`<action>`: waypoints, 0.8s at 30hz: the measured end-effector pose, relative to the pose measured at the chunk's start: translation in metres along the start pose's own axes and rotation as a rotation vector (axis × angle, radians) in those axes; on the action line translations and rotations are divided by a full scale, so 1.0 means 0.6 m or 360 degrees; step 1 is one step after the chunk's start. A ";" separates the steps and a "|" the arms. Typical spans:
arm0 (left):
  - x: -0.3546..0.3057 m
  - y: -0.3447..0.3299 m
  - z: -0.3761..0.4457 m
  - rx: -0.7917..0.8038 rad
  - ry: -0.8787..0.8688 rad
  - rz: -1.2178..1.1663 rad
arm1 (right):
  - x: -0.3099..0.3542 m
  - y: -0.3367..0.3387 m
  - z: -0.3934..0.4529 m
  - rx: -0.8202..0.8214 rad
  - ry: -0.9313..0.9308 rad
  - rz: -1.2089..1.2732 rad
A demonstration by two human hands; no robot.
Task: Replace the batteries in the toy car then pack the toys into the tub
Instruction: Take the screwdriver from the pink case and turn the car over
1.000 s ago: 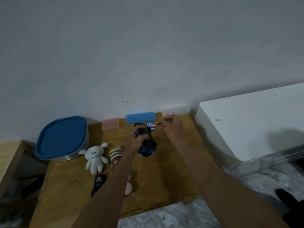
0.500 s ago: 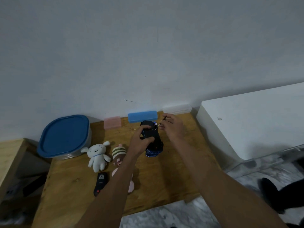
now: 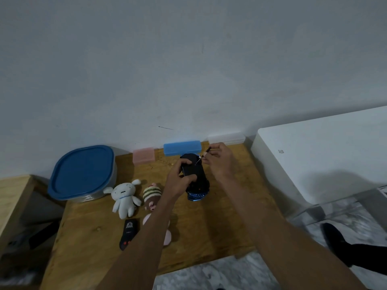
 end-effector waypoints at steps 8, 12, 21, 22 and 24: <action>-0.002 0.002 0.001 -0.0005 -0.0007 -0.0006 | -0.001 -0.013 0.005 0.0048 0.0063 -0.0103; 0.000 0.004 0.001 -0.0008 -0.0016 0.0001 | -0.002 -0.013 0.004 0.0043 0.0065 -0.0115; 0.008 0.007 0.001 -0.0005 0.0003 -0.0027 | 0.012 -0.029 -0.005 0.0092 0.0249 -0.0246; 0.007 0.007 0.001 0.0000 -0.0001 -0.0033 | 0.016 -0.030 -0.007 0.0085 0.0289 -0.0297; 0.004 0.006 0.001 0.0009 -0.0016 -0.0033 | 0.027 -0.029 -0.011 0.0059 0.0359 -0.0369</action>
Point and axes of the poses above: each hand's wrist, its own z-axis towards the middle knuckle, its own y-axis out of the back of the hand, x = y × z, the point moved 8 cm from there along z, towards the middle knuckle, and after that the axes turned 3 degrees about -z, right-handed, at the moved point
